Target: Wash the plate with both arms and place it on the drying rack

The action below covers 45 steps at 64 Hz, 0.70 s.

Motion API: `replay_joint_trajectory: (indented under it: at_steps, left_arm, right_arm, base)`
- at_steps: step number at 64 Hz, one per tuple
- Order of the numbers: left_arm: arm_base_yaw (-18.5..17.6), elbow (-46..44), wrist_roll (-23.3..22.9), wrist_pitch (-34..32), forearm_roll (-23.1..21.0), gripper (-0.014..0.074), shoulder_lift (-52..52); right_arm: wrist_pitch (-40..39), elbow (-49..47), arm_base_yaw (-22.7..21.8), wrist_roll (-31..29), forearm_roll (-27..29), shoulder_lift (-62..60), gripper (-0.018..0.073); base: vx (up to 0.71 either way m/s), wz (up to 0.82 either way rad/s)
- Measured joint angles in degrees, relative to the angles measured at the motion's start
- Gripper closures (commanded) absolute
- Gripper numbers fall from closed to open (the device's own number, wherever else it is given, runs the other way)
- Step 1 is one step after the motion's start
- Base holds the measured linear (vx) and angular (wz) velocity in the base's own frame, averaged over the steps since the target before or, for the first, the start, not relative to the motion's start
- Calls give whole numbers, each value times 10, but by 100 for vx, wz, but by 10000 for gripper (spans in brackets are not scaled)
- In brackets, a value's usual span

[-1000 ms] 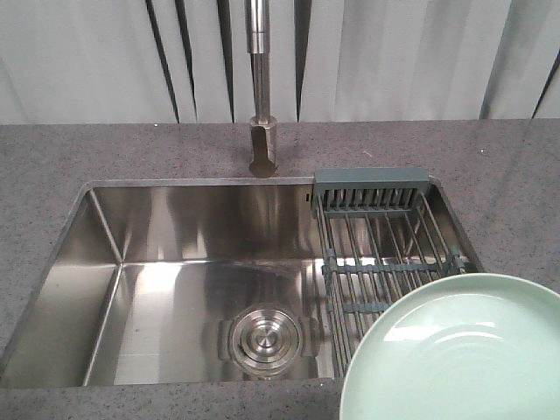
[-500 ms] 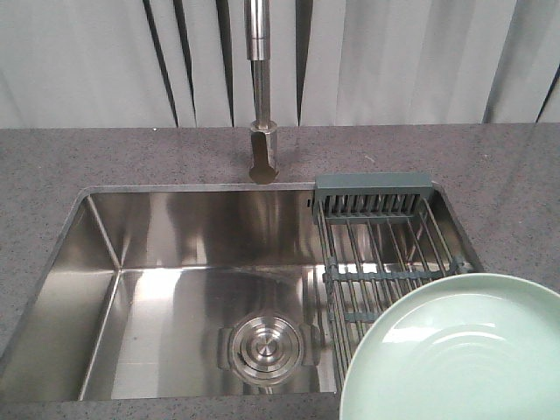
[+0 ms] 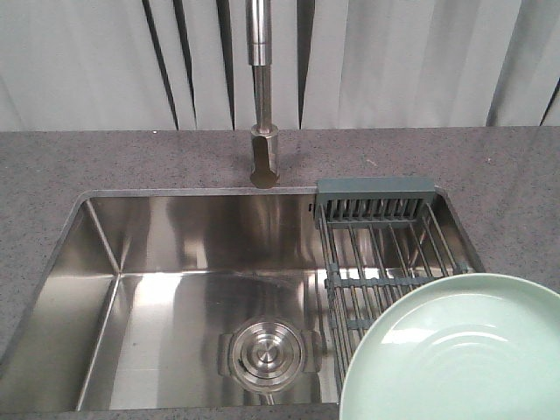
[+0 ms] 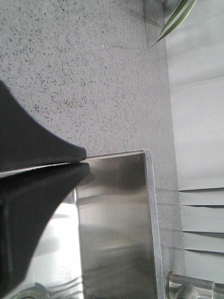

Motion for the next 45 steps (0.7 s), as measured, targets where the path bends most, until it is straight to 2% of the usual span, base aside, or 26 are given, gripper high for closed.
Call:
replay_joint_trajectory:
  at_steps: [45]
  left_arm:
    - [0, 0, 0, 0, 0, 603, 0]
  right_arm:
    - [0, 0, 0, 0, 0, 0, 561]
  base:
    - [2, 0]
